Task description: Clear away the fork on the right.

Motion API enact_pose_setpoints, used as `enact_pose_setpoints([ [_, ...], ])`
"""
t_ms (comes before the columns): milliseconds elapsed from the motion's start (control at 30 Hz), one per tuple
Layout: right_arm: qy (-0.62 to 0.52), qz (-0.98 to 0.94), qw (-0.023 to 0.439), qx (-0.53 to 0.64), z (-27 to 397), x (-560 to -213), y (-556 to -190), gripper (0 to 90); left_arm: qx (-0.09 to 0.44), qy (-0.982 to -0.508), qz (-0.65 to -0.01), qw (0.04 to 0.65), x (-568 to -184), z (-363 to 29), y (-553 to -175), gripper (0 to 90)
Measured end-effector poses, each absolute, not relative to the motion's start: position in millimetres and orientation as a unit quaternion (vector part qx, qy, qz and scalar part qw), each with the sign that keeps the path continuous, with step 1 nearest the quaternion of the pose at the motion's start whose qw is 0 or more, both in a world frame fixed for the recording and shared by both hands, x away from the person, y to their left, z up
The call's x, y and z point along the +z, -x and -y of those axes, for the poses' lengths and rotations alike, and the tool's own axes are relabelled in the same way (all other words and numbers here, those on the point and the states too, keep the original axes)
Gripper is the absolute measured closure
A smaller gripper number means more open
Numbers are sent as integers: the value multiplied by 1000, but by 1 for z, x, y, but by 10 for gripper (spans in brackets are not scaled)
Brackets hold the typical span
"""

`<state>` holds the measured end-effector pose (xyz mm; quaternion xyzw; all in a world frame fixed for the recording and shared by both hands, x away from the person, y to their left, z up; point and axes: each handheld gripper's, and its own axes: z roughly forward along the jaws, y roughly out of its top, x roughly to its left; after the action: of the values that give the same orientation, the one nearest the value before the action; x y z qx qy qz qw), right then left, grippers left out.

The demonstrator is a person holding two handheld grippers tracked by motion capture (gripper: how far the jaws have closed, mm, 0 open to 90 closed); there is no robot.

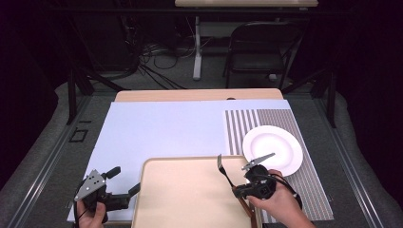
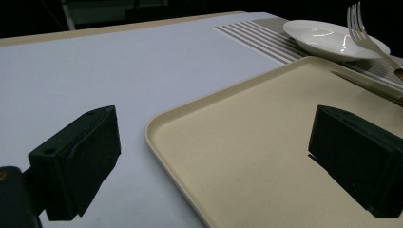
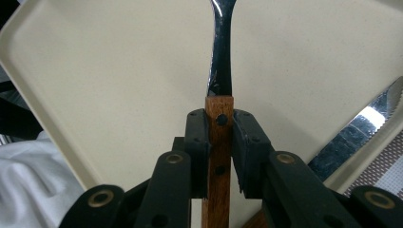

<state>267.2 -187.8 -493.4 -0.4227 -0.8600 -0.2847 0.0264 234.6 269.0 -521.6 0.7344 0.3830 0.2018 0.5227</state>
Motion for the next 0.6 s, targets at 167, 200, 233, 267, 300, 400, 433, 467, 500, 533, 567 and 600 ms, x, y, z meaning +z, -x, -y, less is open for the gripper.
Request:
enact_pose_setpoints([
  [167,437,853,33,-285,181,-504,-268,778,202,-735,-382,522,-522,-269,-235,34],
  [200,433,860,36,-267,181,-504,-269,778,202,-735,-382,522,-522,-269,-235,34],
  [233,431,866,45,-247,181,-503,-270,778,202,-735,-382,522,-522,-269,-235,34],
  [267,434,859,40,-268,180,-507,-270,778,202,-735,-382,522,-522,-269,-235,34],
  [300,439,858,42,-265,179,-508,-270,778,202,-734,-382,523,-522,-269,-235,34],
  [400,448,844,36,-292,177,-516,-269,777,202,-736,-383,521,-522,-269,-235,34],
  [433,447,849,41,-279,178,-515,-270,776,201,-735,-383,522,-522,-269,-235,34],
  [467,450,853,50,-260,178,-513,-271,776,201,-735,-383,522,-522,-269,-235,34],
  [500,444,857,52,-255,179,-513,-272,776,201,-735,-383,522,-522,-269,-235,34],
  [533,444,858,51,-255,179,-514,-272,776,201,-736,-383,521,-522,-269,-235,34],
  [567,451,849,43,-271,178,-518,-271,775,201,-736,-383,521,-522,-268,-235,34],
  [600,451,848,44,-275,177,-520,-271,775,201,-736,-383,521,-522,-269,-235,34],
])
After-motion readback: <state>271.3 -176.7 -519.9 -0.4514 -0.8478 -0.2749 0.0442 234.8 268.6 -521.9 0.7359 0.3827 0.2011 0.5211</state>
